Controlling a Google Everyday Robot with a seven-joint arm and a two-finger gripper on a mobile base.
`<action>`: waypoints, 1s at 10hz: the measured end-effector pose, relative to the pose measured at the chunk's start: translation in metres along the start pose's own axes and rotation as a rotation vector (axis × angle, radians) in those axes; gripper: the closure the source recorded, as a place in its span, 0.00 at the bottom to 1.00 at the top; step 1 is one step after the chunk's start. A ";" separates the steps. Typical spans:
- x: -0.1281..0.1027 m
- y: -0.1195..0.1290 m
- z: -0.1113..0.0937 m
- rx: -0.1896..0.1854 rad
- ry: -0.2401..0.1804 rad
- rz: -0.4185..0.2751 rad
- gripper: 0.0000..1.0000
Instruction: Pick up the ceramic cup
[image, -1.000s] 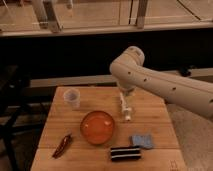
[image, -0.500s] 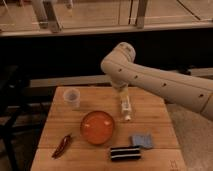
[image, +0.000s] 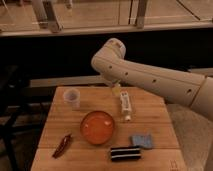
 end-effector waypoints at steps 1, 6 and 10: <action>-0.005 -0.006 -0.001 0.009 -0.004 -0.013 0.20; -0.029 -0.033 -0.004 0.037 -0.020 -0.082 0.20; -0.045 -0.048 -0.003 0.052 -0.041 -0.131 0.20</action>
